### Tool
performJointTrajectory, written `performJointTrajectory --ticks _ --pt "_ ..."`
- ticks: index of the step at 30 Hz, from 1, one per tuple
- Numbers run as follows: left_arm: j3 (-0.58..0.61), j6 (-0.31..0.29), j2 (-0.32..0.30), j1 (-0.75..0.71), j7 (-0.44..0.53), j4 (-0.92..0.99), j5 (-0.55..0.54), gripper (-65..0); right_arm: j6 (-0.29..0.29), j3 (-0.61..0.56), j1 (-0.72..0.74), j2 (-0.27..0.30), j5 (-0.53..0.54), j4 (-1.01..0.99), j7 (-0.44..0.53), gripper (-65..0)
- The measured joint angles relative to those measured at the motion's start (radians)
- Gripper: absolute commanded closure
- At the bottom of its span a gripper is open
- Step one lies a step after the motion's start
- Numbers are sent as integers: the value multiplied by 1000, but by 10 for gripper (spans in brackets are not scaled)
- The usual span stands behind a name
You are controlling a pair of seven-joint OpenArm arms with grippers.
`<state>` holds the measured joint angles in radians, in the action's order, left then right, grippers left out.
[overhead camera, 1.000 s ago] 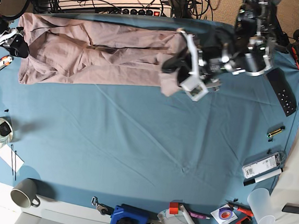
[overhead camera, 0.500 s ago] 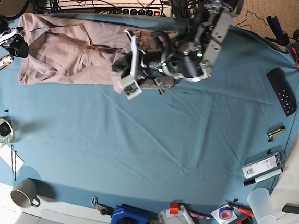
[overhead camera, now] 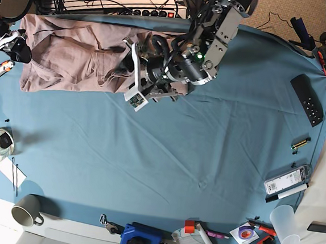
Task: Fold the T-shirt properly
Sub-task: 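Grasp the strip end with the left gripper and fold it toward the right gripper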
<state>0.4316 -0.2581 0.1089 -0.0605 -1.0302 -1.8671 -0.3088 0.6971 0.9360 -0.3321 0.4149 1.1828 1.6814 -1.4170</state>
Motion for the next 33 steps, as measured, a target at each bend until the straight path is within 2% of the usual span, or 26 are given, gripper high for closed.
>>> performJointTrajectory --ticks 3,5,9,11,13,16,18,20,26,28,30,33 --pt "1 0 18 8 -92 -24 -8 -348 0 0 0 0 0 0 0 -208" --pt "1 1 21 11 -124 -55 -9 -315 0 0 0 0 0 0 0 -208" --pt "0 4 22 11 -122 -82 42 -177 0 3 0 0 0 0 0 -208" --pt "0 75 23 11 -116 -82 114 -92 0 5 0 0 0 0 0 -208" --pt "0 103 23 11 -114 -82 175 0 0 5 0 0 0 0 0 -208" --pt "-1 105 23 11 -111 -60 198 0 0 5 0 0 0 0 0 -208" --pt "0 75 23 11 -110 -27 205 0 0 5 0 0 0 0 0 -208" --pt "0 75 23 11 -110 10 204 0 0 5 0 0 1 0 0 -208" --pt "0 75 23 11 -164 86 192 0 0 5 0 0 0 0 0 -208" --pt "0 66 23 11 -176 85 130 0 0 5 0 0 0 0 0 -208" --pt "0 -1 23 11 -179 85 16 0 0 5 0 0 0 0 0 -208" --pt "1 -44 23 -2 -177 85 -106 0 0 5 0 0 0 0 0 -208"
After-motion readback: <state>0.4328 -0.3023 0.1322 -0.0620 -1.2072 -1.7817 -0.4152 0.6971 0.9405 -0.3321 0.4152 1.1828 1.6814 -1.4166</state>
